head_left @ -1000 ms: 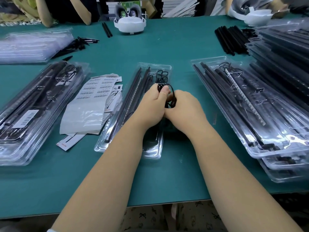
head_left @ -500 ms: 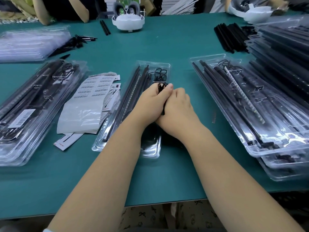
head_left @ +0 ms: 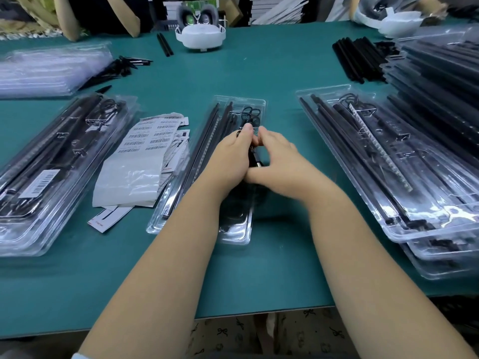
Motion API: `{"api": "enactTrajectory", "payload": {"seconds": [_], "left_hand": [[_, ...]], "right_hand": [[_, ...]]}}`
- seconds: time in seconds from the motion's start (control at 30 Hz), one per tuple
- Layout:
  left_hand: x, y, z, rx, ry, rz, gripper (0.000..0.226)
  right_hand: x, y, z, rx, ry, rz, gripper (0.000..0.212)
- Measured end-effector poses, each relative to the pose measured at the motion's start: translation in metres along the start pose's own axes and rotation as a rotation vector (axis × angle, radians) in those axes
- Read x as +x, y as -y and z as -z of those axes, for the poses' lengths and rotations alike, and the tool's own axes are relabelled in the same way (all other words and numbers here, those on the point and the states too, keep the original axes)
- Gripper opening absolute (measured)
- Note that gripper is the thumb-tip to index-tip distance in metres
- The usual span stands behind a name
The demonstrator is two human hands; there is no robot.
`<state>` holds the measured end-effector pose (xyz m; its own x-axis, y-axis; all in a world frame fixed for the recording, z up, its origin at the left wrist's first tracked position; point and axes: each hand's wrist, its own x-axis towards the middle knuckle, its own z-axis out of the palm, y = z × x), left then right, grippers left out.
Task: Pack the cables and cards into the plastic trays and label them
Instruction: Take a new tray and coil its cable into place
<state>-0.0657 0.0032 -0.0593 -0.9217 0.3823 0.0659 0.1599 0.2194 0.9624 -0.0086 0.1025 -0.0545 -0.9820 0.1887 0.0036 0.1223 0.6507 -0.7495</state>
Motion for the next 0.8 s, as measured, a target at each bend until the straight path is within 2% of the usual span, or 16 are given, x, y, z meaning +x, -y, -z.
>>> {"api": "enactTrajectory", "payload": {"seconds": [0.07, 0.1, 0.13, 0.27, 0.4, 0.57, 0.67, 0.8], "left_hand": [[0.0, 0.0, 0.002, 0.029, 0.015, -0.033, 0.043], [0.0, 0.001, 0.002, 0.037, 0.023, -0.045, 0.043], [0.0, 0.001, 0.002, 0.035, 0.026, -0.049, 0.042], [0.001, 0.001, 0.004, -0.025, 0.062, -0.06, 0.04], [-0.004, 0.0, 0.005, -0.033, 0.115, -0.068, 0.039], [-0.005, 0.0, 0.005, -0.024, 0.118, -0.068, 0.034], [-0.005, 0.001, 0.006, -0.041, 0.101, -0.061, 0.032], [-0.006, 0.002, 0.0, 0.005, 0.042, -0.116, 0.029]], "right_hand": [[-0.001, 0.0, 0.01, 0.372, 0.015, -0.081, 0.073], [-0.002, -0.001, 0.014, 0.533, -0.006, -0.123, 0.056], [-0.002, -0.003, 0.016, 0.601, -0.029, -0.156, 0.047], [-0.003, -0.007, 0.012, 0.512, 0.058, -0.171, 0.021], [-0.006, -0.003, 0.008, 0.454, 0.09, -0.079, 0.003], [-0.007, 0.001, 0.0, 0.543, 0.049, -0.081, 0.015], [-0.009, 0.004, -0.005, 0.507, -0.008, -0.053, 0.005], [-0.008, 0.004, -0.003, 0.603, 0.062, -0.095, 0.011]]}}
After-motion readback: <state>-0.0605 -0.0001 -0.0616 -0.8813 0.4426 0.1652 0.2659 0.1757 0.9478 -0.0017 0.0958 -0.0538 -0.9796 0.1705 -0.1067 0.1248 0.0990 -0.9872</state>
